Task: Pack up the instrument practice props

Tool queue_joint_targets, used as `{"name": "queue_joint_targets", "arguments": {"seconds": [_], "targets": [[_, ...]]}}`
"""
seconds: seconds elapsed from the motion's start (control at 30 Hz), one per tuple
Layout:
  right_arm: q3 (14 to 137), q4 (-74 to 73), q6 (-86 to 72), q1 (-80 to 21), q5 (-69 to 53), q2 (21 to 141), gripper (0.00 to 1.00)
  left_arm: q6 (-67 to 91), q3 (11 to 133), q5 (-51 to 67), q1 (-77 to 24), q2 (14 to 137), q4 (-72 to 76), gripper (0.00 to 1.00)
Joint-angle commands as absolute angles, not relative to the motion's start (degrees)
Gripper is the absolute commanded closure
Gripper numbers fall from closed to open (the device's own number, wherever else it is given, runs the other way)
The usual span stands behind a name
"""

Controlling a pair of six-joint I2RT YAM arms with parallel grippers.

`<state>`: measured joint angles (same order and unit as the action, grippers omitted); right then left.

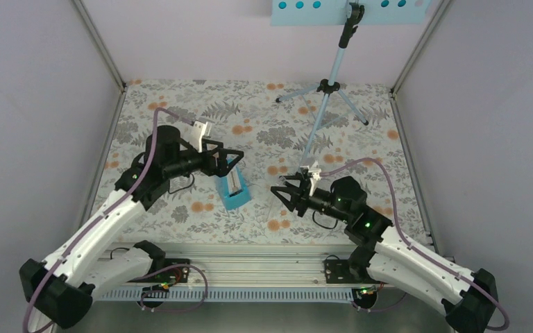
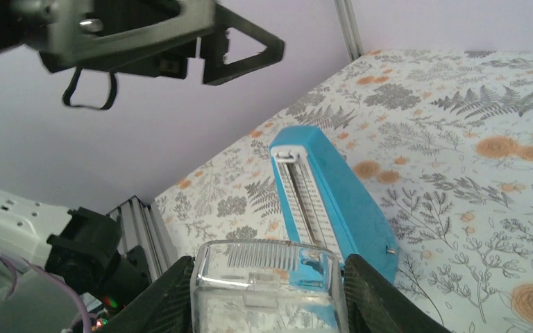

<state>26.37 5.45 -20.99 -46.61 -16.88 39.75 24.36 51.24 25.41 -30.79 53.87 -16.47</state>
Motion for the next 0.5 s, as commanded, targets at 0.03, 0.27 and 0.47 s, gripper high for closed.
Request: {"name": "queue_joint_targets", "arguments": {"seconds": [0.03,0.27,0.47], "targets": [[23.11,12.53,-17.59,-50.0,-9.74,39.63,0.61,19.16,49.81,32.33,-24.7,59.85,-19.16,0.0],[22.23,16.23,-16.6,-54.6,-5.47,43.2,0.61,16.51,49.82,35.82,-21.74,64.88,-17.24,0.08],[21.5,18.84,-17.53,-57.78,-2.33,44.9,0.61,15.07,48.87,36.54,-19.57,67.05,-17.85,0.29]]}}
